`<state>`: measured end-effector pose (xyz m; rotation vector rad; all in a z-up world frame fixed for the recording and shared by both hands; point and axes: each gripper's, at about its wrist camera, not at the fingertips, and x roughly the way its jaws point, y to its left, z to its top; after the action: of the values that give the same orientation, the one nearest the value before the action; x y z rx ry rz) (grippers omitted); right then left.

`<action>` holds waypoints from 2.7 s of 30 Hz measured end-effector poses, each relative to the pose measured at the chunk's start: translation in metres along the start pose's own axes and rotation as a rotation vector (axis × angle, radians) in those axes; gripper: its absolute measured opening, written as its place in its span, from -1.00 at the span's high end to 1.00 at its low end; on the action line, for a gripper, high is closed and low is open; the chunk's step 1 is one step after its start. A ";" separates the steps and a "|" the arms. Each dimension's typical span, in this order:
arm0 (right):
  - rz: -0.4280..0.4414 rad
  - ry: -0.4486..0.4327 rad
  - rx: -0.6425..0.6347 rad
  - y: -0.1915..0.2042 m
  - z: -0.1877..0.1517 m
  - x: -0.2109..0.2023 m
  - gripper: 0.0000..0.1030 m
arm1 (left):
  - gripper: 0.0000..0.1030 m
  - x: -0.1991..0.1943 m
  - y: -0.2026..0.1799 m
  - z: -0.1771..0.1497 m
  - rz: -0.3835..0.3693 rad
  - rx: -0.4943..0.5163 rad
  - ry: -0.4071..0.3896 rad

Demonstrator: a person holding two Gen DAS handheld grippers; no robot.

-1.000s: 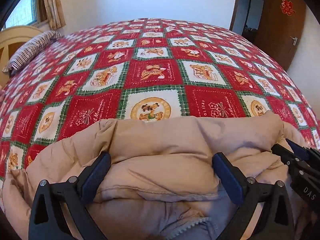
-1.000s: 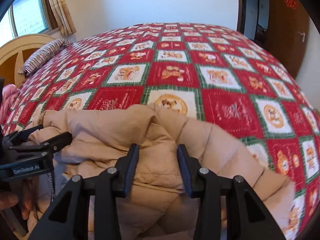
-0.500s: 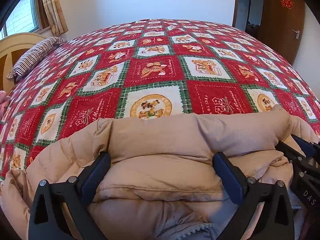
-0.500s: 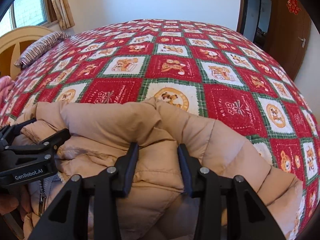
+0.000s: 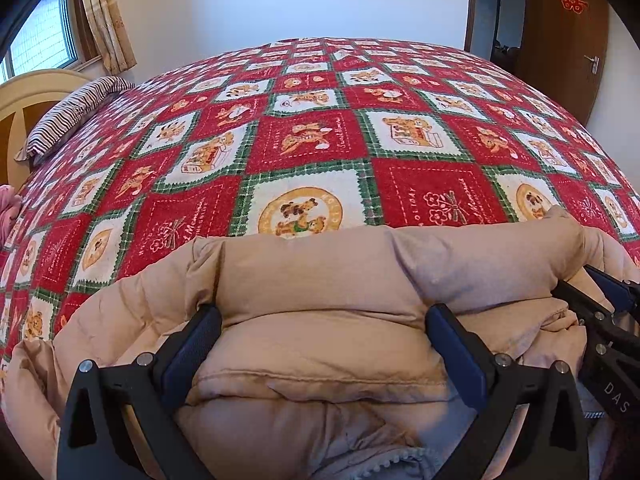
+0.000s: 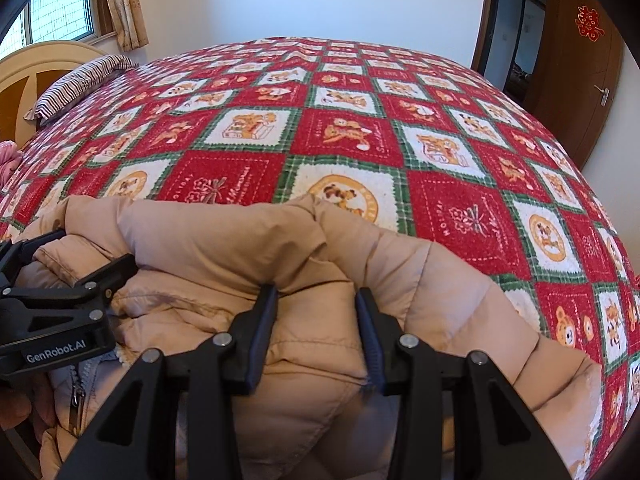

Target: Fold large clothes

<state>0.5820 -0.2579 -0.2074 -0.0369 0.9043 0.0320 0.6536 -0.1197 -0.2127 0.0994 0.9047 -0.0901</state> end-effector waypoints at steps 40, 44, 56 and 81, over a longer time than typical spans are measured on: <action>0.010 0.077 0.119 -0.068 -0.268 -0.231 -0.62 | -0.98 -0.255 0.148 -0.312 0.046 0.027 -0.034; 0.019 0.072 0.165 -0.067 -0.296 -0.247 -0.62 | -0.98 -0.269 0.158 -0.336 0.023 -0.009 -0.038; 0.102 0.058 0.258 -0.058 -0.361 -0.286 -0.50 | -0.98 -0.291 0.167 -0.390 -0.094 -0.145 -0.021; 0.271 -0.126 0.316 -0.047 -0.387 -0.350 0.79 | 0.74 -0.383 0.164 -0.407 -0.190 -0.038 -0.187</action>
<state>0.0637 -0.3263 -0.1704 0.3782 0.7746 0.1415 0.1212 0.1070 -0.1529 -0.0311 0.7273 -0.2549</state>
